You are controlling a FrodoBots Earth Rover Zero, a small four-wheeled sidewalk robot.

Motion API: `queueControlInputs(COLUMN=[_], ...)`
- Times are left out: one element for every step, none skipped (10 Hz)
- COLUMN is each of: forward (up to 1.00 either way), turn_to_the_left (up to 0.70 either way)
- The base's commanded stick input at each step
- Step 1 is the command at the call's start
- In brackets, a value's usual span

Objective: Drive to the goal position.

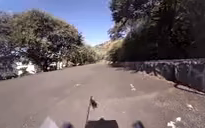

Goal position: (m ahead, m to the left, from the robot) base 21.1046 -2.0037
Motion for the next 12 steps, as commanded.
queueControlInputs(forward=[0.50,0.50,0.50,0.50,0.50,0.50,0.50,0.50,0.50,0.50,0.50,0.50], turn_to_the_left=[0.00,0.00,0.00,0.00,0.00,0.00,0.00,0.00,0.00,0.00,0.00,0.00])
